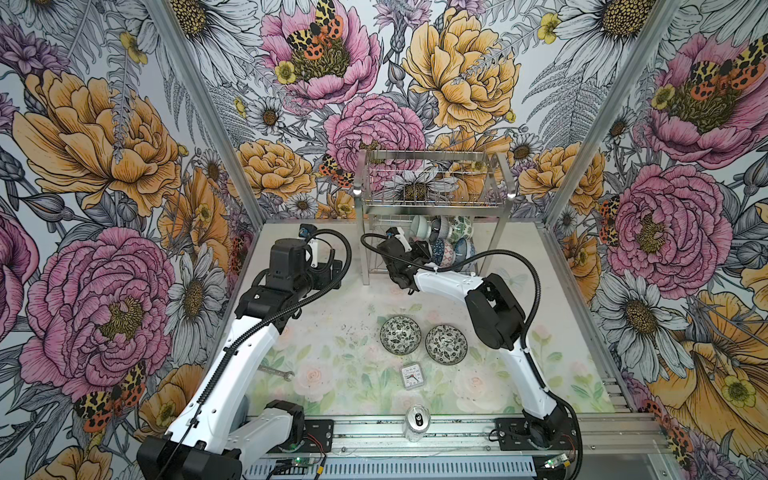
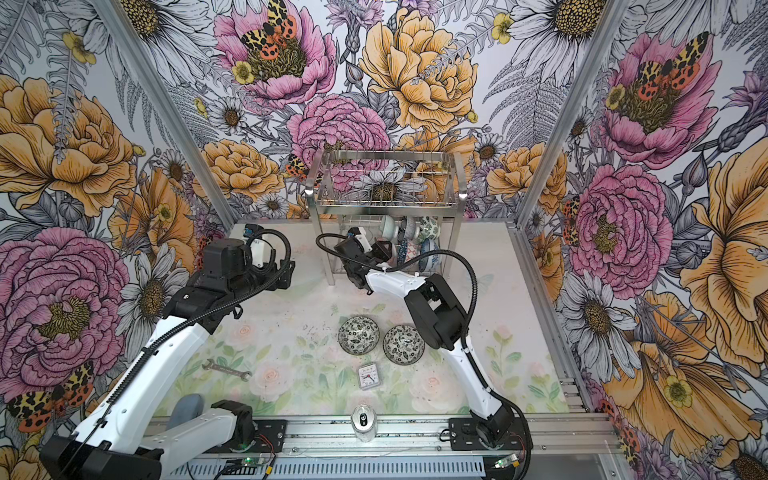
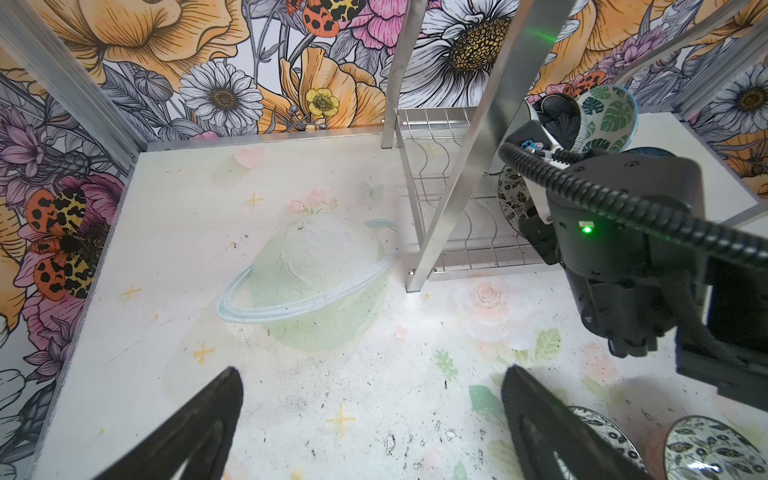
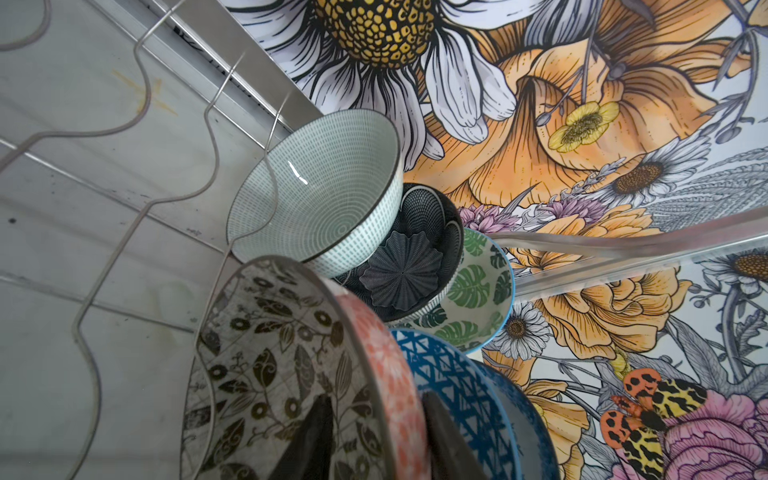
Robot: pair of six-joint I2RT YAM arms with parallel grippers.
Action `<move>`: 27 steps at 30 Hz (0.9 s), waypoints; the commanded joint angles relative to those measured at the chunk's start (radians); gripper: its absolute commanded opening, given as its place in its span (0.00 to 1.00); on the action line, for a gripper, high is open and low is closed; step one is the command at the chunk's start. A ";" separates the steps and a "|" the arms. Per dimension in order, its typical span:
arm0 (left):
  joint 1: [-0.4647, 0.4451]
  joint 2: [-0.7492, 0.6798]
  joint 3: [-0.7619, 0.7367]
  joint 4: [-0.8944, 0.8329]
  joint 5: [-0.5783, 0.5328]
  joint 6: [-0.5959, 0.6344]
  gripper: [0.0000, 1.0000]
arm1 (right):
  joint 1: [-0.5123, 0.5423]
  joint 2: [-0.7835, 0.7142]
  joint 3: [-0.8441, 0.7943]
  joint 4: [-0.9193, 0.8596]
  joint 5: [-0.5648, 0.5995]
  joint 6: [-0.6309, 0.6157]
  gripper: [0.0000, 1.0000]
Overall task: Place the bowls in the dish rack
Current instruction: 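Lower the leaf-patterned bowl into the rack slot beside the blue triangle bowl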
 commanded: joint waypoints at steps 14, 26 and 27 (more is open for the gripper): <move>0.010 -0.013 -0.010 0.026 0.040 -0.017 0.99 | 0.011 -0.141 -0.077 -0.020 -0.124 0.016 0.94; 0.011 0.009 -0.004 0.022 0.055 -0.012 0.99 | 0.053 -0.317 -0.268 0.056 -0.366 -0.013 1.00; 0.010 0.013 0.000 0.020 0.055 -0.012 0.99 | 0.060 -0.333 -0.291 0.072 -0.384 -0.020 1.00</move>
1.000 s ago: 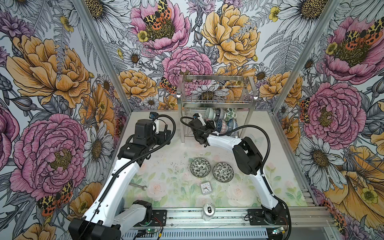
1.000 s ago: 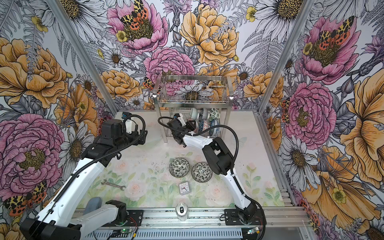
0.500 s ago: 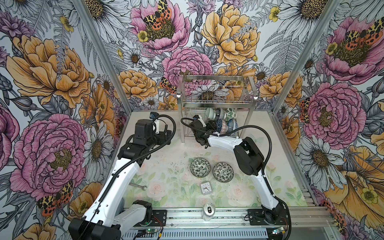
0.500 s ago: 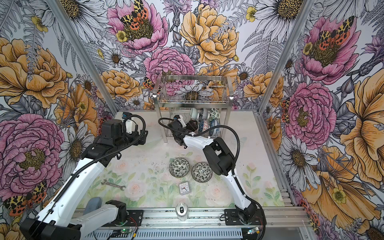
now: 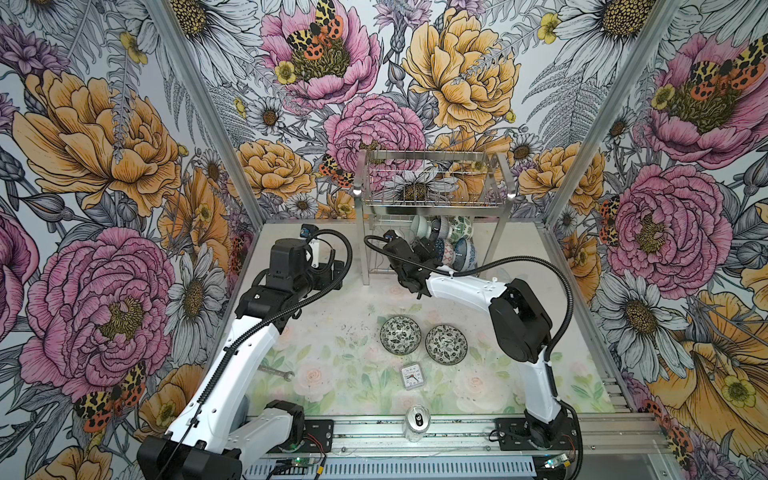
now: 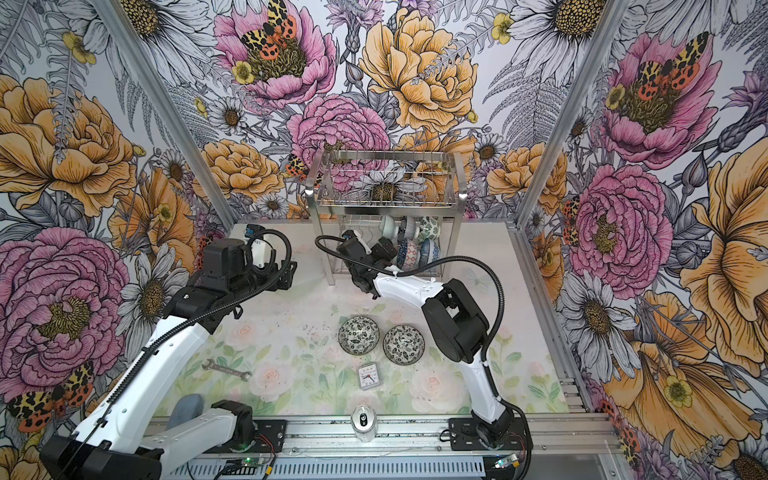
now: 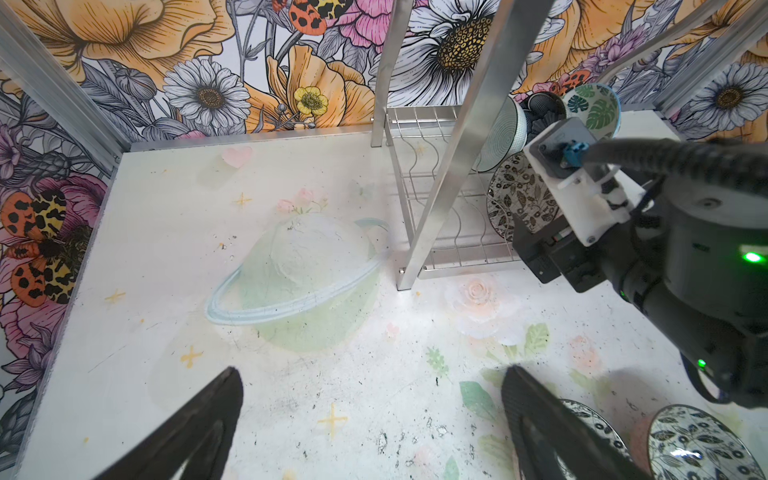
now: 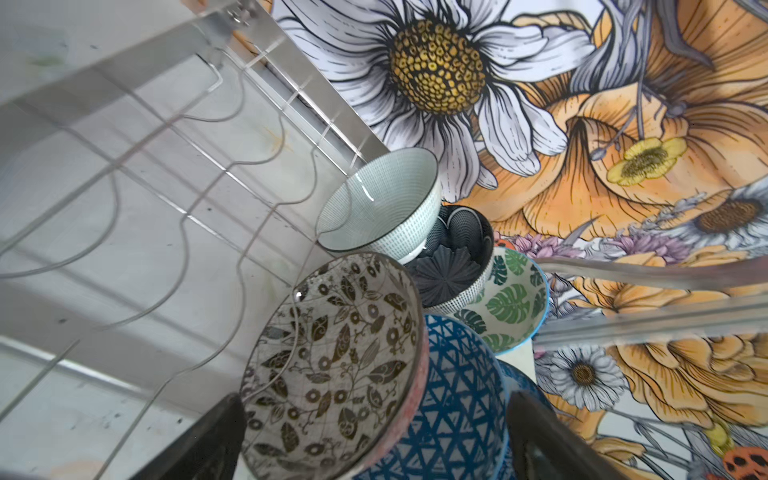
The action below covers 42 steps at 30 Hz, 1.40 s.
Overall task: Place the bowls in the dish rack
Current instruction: 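Open the right gripper and draw back while the left moves to the next bowl, then lower the left gripper onto the next leaf-patterned bowl rim and close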
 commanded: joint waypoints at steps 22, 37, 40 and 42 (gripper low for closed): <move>-0.272 0.028 -0.088 -0.020 -0.105 -0.188 0.99 | -0.068 -0.766 -0.644 0.106 -0.369 0.312 1.00; -0.427 0.211 -0.298 0.200 0.024 -0.398 0.99 | -0.150 -0.915 -0.715 0.038 -0.405 0.372 1.00; -0.457 0.271 -0.283 0.199 0.013 -0.398 0.97 | -0.151 -0.915 -0.717 0.037 -0.407 0.372 1.00; -0.473 0.304 -0.274 0.204 0.012 -0.396 0.95 | -0.153 -0.914 -0.717 0.036 -0.407 0.373 1.00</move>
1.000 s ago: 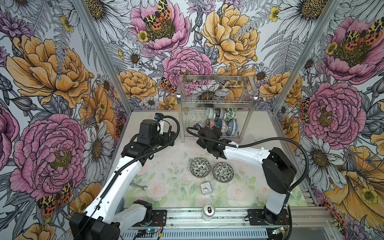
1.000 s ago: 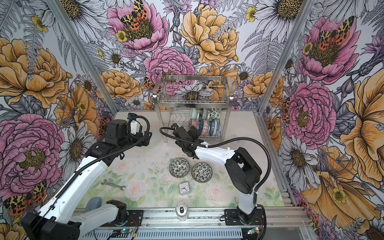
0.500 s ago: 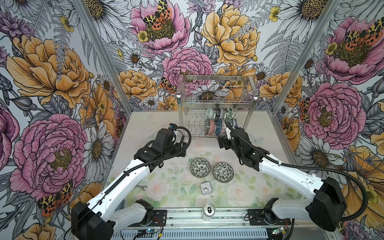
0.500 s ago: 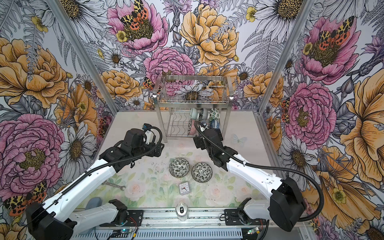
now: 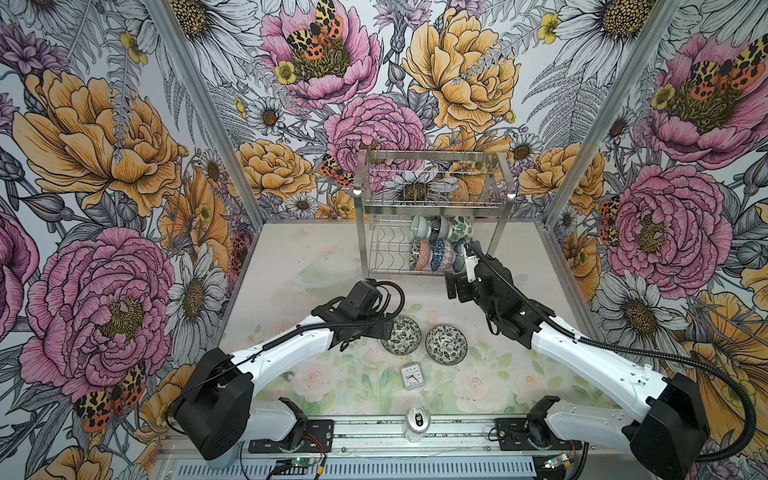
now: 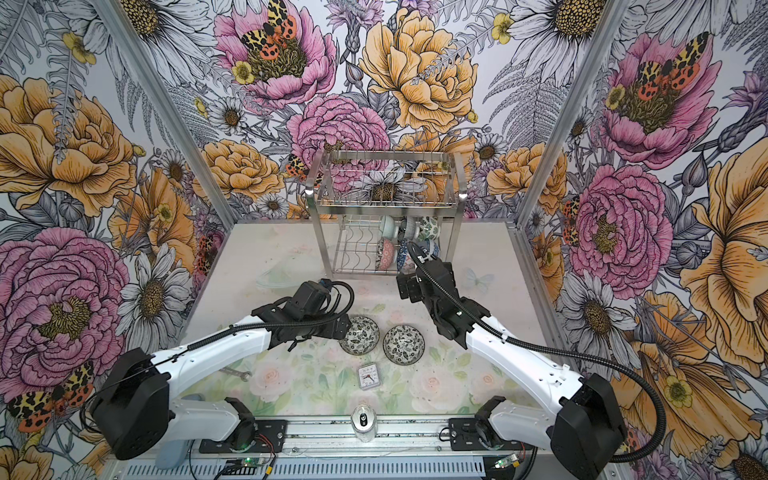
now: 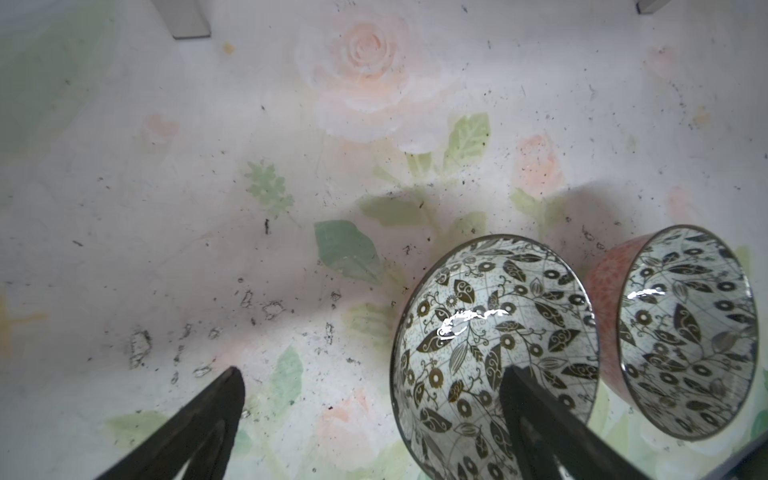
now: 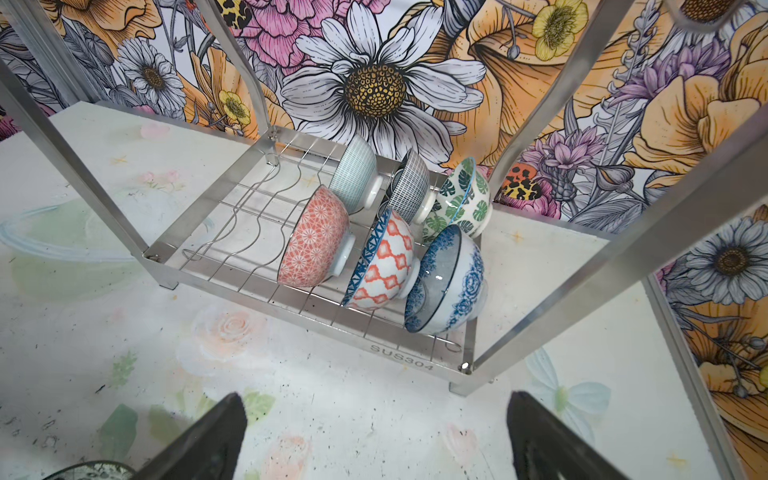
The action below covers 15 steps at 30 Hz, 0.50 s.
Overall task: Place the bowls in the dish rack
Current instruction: 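Lower the left gripper onto the next leaf-patterned bowl rim and close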
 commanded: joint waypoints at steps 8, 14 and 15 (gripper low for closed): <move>-0.034 0.128 0.026 0.071 0.028 -0.028 0.79 | -0.013 -0.017 -0.012 -0.007 -0.012 0.015 0.99; -0.035 0.163 0.030 0.086 0.025 -0.028 0.61 | -0.018 -0.018 -0.012 -0.007 -0.014 0.015 0.99; -0.035 0.172 0.031 0.088 0.023 -0.028 0.57 | -0.018 -0.018 -0.012 -0.007 -0.014 0.015 1.00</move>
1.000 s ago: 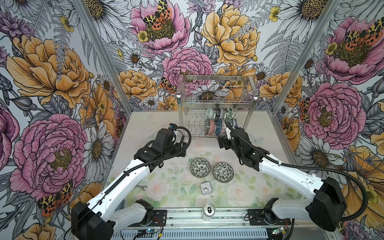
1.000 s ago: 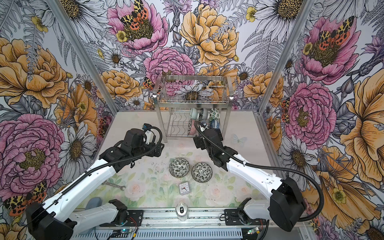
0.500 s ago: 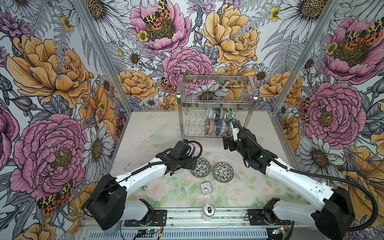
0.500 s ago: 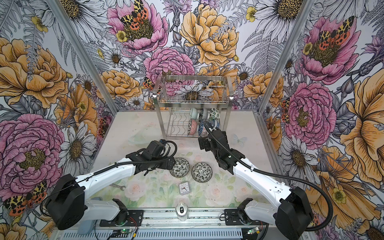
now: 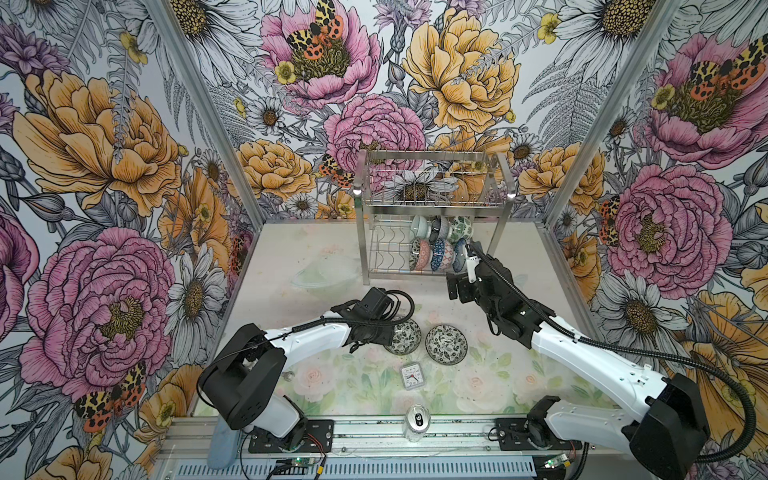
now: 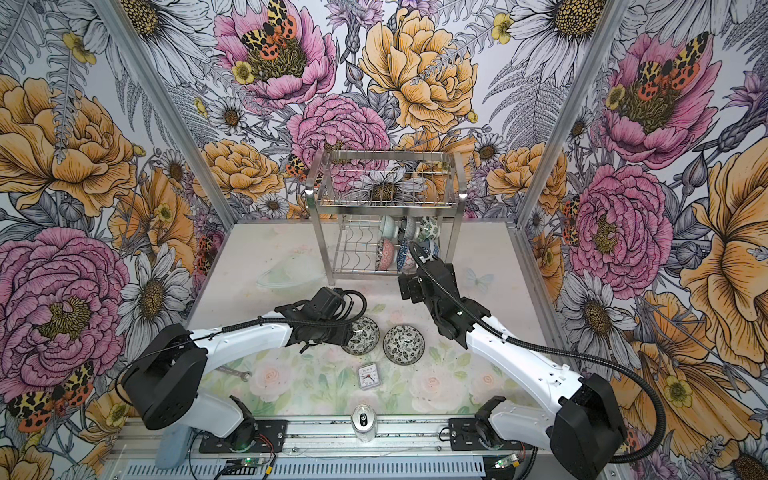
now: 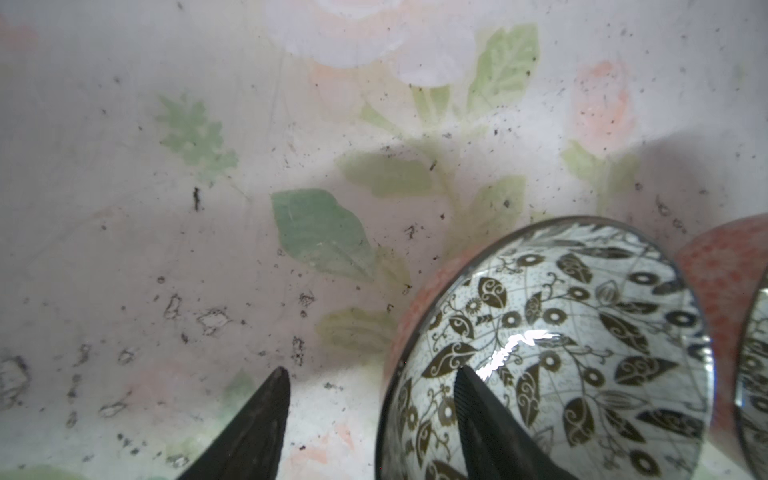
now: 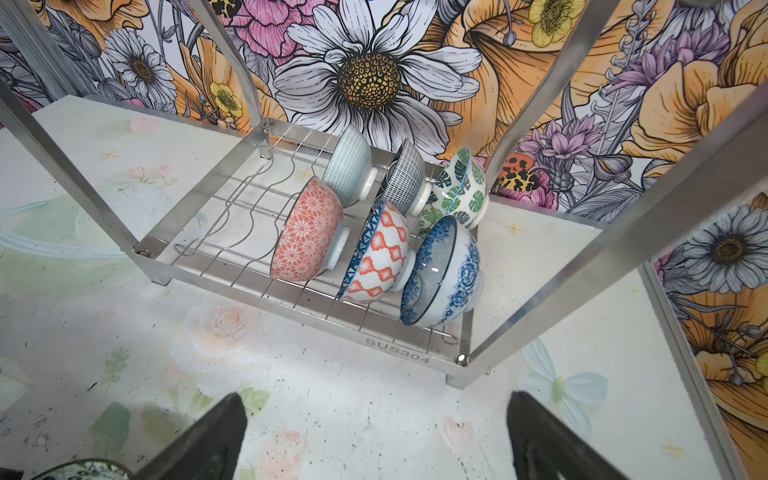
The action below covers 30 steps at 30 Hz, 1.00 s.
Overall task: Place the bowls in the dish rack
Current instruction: 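Lower the left gripper onto the next leaf-patterned bowl rim and close, then lift the leaf-patterned bowl with the left gripper toward the right gripper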
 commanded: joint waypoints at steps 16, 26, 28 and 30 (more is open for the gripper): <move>0.024 0.059 0.050 0.019 -0.031 0.003 0.18 | -0.023 -0.036 -0.013 -0.009 -0.024 0.003 0.99; 0.070 -0.091 0.082 -0.038 -0.111 0.060 0.00 | -0.026 -0.072 -0.007 -0.042 -0.071 0.008 0.99; 0.069 -0.142 0.107 -0.037 -0.150 0.062 0.00 | -0.026 -0.080 -0.003 -0.047 -0.112 0.016 0.99; 0.065 -0.179 0.138 -0.025 -0.191 0.066 0.00 | -0.024 -0.086 0.007 -0.054 -0.155 0.029 1.00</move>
